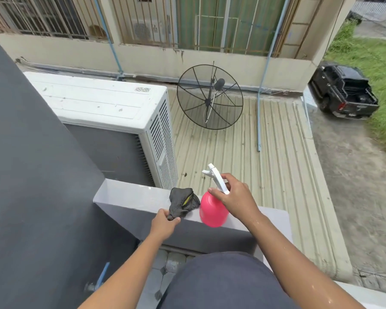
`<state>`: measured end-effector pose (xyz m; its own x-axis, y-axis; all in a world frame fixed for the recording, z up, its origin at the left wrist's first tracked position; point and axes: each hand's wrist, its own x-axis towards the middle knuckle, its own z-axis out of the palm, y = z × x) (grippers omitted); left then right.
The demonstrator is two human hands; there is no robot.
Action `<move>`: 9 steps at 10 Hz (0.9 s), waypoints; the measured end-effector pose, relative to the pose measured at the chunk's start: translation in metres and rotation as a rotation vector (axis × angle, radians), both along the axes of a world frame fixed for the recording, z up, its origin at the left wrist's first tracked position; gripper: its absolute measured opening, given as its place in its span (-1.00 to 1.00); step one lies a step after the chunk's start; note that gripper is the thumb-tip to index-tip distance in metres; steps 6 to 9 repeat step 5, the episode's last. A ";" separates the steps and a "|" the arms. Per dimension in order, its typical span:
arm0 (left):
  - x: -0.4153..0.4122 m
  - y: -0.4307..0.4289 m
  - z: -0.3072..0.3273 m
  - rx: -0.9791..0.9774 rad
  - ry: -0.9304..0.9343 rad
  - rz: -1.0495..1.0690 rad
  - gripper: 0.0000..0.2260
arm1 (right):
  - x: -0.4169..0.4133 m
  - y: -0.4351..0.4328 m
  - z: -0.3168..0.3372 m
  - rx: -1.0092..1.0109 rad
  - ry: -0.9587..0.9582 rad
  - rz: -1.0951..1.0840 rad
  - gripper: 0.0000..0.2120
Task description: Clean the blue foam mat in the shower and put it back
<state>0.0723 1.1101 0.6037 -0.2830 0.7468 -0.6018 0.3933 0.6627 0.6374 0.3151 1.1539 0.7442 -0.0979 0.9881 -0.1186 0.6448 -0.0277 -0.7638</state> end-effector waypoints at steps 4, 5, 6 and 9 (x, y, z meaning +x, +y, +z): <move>-0.046 0.101 0.188 0.459 0.478 -0.402 -0.26 | -0.018 0.101 0.101 0.329 -0.110 0.106 -0.57; -0.051 0.165 0.296 0.689 0.660 -0.430 -0.29 | -0.037 0.162 0.159 0.411 -0.317 0.209 -0.51; -0.051 0.165 0.296 0.689 0.660 -0.430 -0.29 | -0.037 0.162 0.159 0.411 -0.317 0.209 -0.51; -0.051 0.165 0.296 0.689 0.660 -0.430 -0.29 | -0.037 0.162 0.159 0.411 -0.317 0.209 -0.51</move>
